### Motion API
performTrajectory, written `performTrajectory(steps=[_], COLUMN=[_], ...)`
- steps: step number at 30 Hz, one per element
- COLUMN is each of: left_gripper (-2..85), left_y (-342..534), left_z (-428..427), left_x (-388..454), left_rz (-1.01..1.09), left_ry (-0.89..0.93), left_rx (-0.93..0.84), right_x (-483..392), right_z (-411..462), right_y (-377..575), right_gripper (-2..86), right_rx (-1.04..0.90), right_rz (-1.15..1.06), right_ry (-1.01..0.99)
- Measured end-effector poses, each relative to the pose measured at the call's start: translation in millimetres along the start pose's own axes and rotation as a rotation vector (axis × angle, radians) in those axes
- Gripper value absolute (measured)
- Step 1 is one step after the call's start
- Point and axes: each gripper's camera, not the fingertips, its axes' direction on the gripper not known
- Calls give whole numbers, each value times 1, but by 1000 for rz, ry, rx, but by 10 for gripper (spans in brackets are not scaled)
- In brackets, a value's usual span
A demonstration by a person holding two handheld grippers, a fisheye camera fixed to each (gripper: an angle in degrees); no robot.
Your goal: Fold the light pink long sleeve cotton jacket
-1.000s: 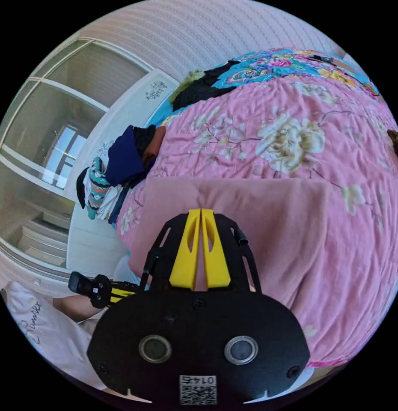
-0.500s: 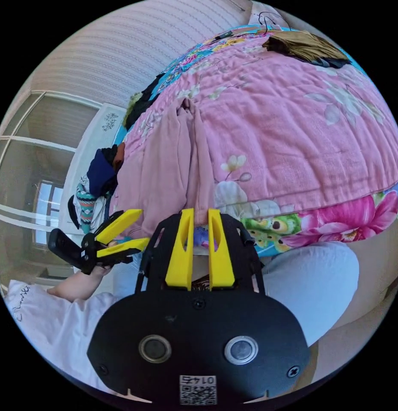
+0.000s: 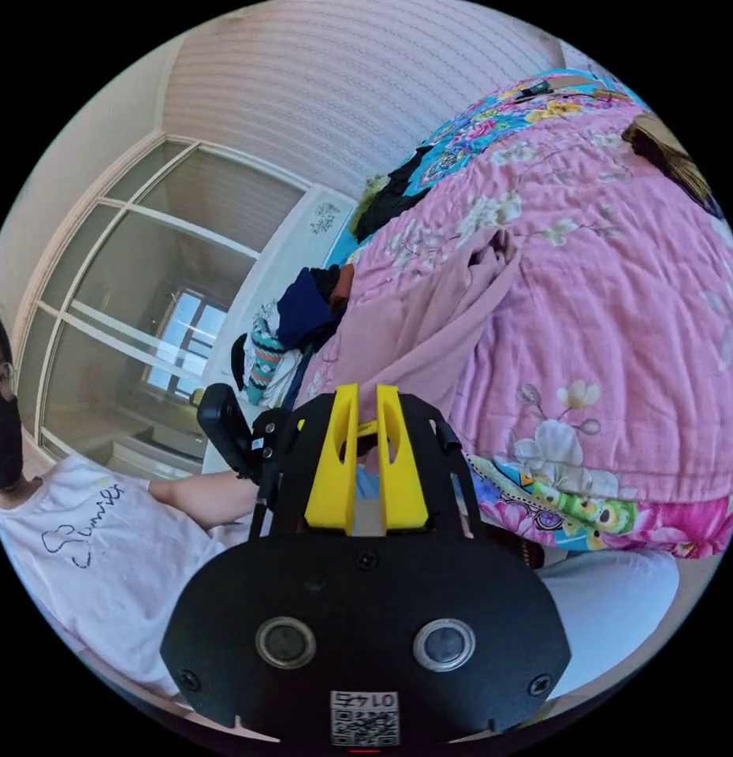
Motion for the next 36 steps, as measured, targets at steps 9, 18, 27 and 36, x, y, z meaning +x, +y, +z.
performTrajectory(steps=[9, 18, 27, 36], left_gripper=[36, 37, 39, 49], left_y=[12, 18, 44, 189], left_z=[-17, -48, -61, -68], left_x=[5, 8, -28, -133], left_rz=[13, 81, -110, -657], left_ry=[45, 209, 465, 104], left_rx=[8, 118, 321, 101], right_x=[89, 55, -42, -100], right_z=[36, 4, 19, 347], right_y=[-44, -36, -30, -39], right_gripper=[220, 62, 70, 55], right_rx=[81, 122, 50, -314], right_rz=[263, 190, -30, -186], right_ry=[-110, -35, 164, 42])
